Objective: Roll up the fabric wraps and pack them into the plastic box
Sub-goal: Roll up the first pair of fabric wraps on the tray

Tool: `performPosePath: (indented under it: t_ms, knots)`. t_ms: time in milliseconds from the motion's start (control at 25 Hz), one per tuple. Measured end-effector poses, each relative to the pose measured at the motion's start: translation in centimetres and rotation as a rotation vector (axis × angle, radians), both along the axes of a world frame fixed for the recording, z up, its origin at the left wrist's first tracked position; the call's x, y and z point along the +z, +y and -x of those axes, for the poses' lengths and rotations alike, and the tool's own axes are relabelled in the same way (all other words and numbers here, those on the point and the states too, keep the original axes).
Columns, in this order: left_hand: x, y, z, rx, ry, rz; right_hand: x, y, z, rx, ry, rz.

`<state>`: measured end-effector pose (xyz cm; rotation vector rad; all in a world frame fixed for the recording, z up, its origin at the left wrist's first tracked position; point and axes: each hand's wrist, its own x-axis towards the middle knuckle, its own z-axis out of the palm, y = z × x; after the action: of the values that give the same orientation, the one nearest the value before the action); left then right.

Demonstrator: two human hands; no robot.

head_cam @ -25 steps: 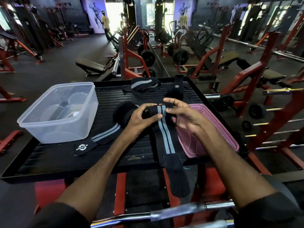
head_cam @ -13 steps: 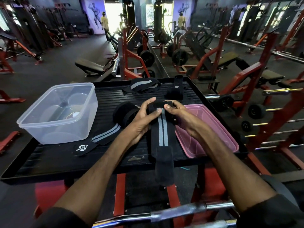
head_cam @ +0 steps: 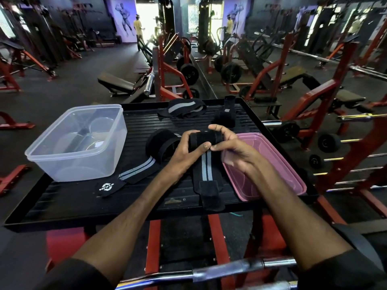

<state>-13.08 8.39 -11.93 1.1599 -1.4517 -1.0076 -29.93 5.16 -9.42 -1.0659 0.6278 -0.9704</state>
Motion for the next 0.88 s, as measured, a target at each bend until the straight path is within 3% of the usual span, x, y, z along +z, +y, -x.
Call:
performPosePath:
  t_ms: [80, 120, 240, 320, 440, 600, 680, 800, 880]
  knots:
    - [-0.4, -0.3, -0.6, 0.02, 0.004, 0.056, 1.1, 0.2, 0.4, 0.009, -0.106, -0.121]
    - [-0.4, -0.4, -0.7, 0.018, 0.002, 0.087, 1.3, 0.3, 0.5, -0.01, -0.07, -0.135]
    - [0.0, 0.0, -0.7, 0.024, 0.013, 0.187, 0.8, 0.7, 0.7, 0.046, 0.269, -0.027]
    - [0.3, -0.1, -1.0, 0.024, -0.001, 0.246, 0.4, 0.5, 1.3, 0.128, 0.385, 0.019]
    - [0.4, -0.3, -1.4, -0.019, -0.045, 0.198, 0.2, -0.2, 1.5, 0.057, 0.329, 0.048]
    - [1.4, -0.2, -1.7, -0.196, 0.057, -0.273, -0.6, -0.2, 1.3, -0.087, 0.197, 0.136]
    - [1.5, -0.3, -2.0, -0.219, 0.054, -0.392, -1.2, -0.2, 1.6, -0.057, 0.172, 0.163]
    - [1.3, 0.1, -1.7, -0.176, -0.039, -0.316, -1.5, 0.2, 1.5, 0.013, 0.105, 0.166]
    - [0.8, 0.7, -1.2, -0.109, 0.011, -0.204, -1.6, 0.0, 1.2, 0.027, 0.066, 0.141]
